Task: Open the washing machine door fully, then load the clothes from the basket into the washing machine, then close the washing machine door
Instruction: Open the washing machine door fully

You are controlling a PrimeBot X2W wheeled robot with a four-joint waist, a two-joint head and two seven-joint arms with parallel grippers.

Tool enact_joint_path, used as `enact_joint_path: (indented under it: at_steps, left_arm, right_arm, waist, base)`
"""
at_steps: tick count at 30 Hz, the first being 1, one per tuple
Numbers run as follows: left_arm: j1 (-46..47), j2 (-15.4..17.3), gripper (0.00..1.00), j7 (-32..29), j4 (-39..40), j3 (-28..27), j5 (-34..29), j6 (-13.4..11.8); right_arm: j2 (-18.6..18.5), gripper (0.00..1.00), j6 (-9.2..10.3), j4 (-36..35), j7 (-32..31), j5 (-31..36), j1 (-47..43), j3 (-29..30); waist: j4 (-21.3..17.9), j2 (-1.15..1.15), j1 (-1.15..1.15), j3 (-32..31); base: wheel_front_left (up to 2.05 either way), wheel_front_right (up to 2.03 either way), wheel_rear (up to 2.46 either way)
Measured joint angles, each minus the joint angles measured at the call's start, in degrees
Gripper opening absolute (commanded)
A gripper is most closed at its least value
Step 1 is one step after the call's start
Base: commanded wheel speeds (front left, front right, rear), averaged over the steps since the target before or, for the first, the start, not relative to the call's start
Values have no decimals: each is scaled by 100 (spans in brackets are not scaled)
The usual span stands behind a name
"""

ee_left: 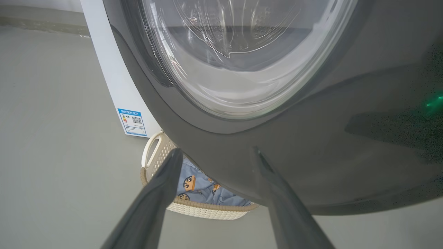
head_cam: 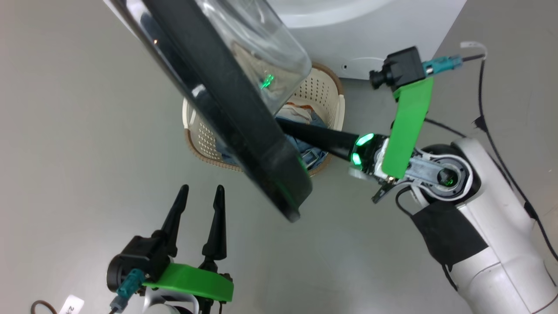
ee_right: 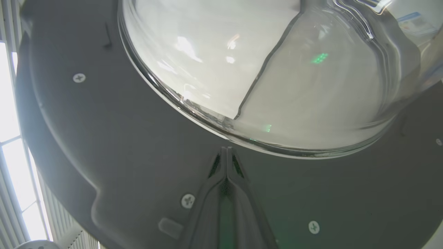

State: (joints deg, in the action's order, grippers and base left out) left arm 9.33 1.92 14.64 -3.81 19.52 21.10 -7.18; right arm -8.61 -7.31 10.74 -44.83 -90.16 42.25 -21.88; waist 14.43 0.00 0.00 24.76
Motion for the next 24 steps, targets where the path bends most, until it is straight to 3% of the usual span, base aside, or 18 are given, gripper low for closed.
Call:
enact_joint_path:
  at_steps: [24]
  left_arm:
    - [-253, 2, 100, 0, -108, -202, 92, 175]
  right_arm:
    - [297, 0, 0, 187, 428, -4, -554, -503]
  waist:
    - [98, 0, 0, -693]
  base:
    - [0, 0, 0]
